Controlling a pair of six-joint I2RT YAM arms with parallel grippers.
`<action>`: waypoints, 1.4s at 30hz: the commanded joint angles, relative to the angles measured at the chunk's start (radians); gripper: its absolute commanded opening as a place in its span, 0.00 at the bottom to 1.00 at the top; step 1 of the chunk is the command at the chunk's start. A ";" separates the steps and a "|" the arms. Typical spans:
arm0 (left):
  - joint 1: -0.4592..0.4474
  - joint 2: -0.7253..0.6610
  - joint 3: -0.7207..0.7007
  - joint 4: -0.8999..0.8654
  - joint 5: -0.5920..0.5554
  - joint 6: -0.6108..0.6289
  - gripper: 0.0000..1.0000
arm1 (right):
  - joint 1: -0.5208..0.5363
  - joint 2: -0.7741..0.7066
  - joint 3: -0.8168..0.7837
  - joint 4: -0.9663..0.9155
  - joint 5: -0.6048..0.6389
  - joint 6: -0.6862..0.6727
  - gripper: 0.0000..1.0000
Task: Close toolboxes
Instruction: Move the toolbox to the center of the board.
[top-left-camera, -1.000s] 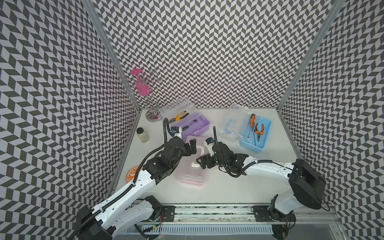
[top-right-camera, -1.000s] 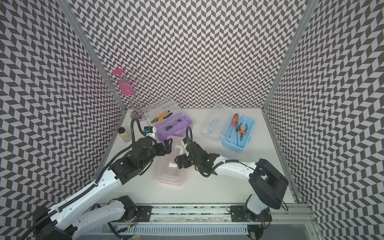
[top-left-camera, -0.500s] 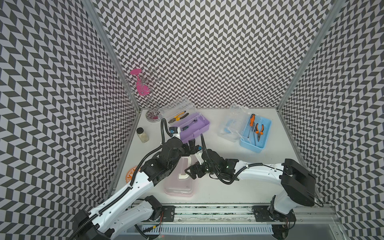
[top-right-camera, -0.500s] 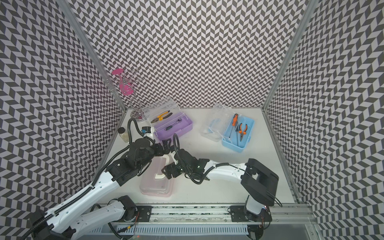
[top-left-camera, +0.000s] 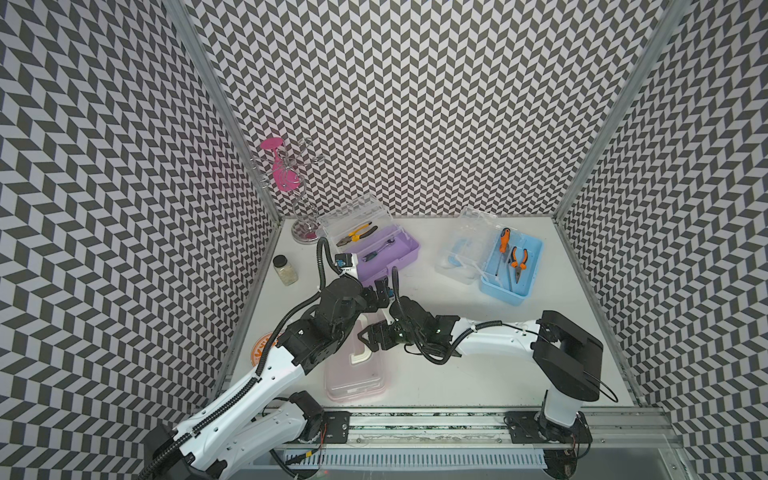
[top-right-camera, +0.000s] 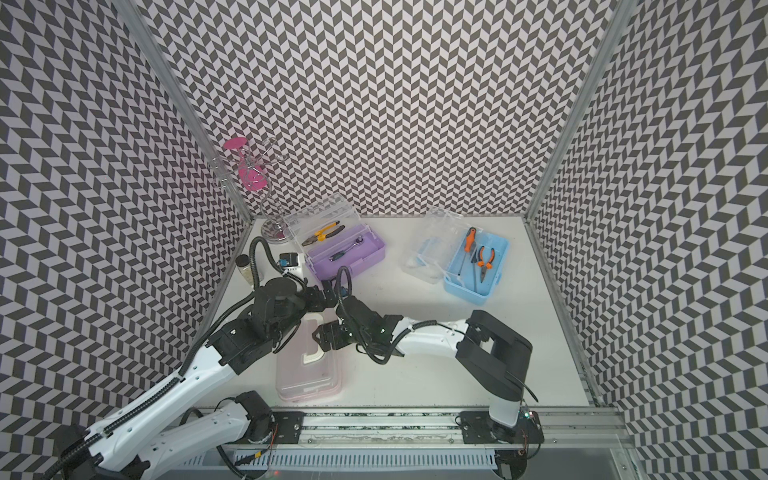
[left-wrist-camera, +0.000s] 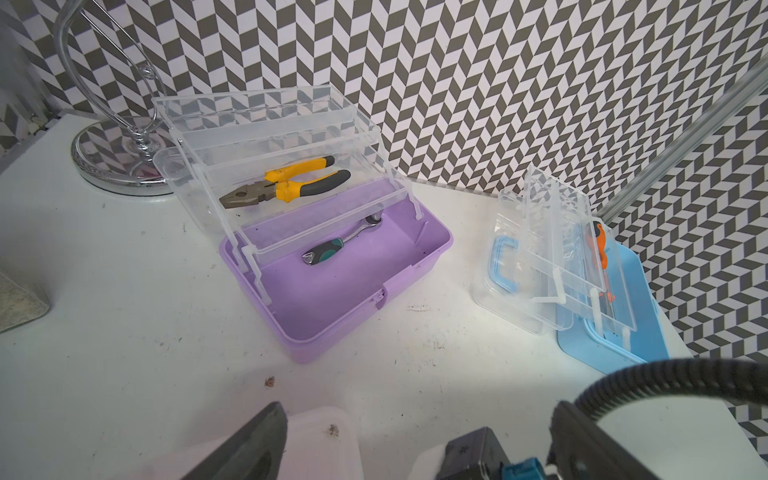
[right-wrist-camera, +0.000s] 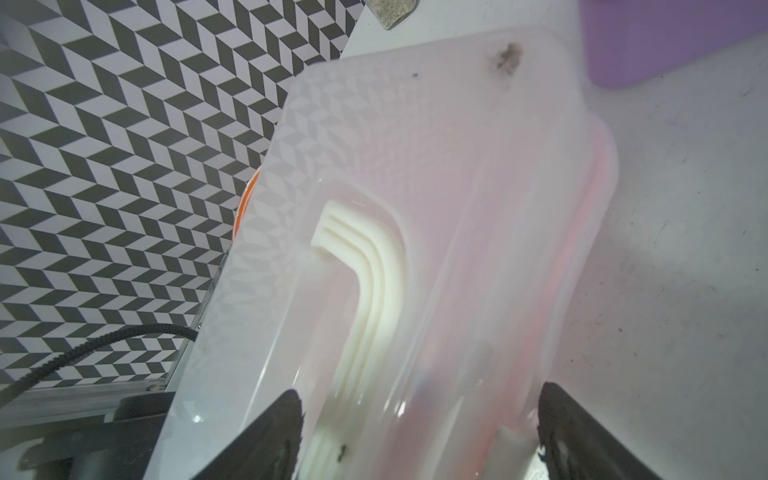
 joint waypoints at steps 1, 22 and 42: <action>0.003 -0.013 0.042 -0.014 -0.033 0.007 1.00 | 0.006 0.042 0.037 0.035 0.027 0.024 0.85; 0.005 -0.028 0.060 -0.025 -0.061 0.021 0.99 | -0.071 0.241 0.294 0.031 0.054 0.024 0.77; 0.008 0.007 0.062 0.035 -0.024 0.020 1.00 | -0.184 0.200 0.351 0.038 0.055 -0.048 0.84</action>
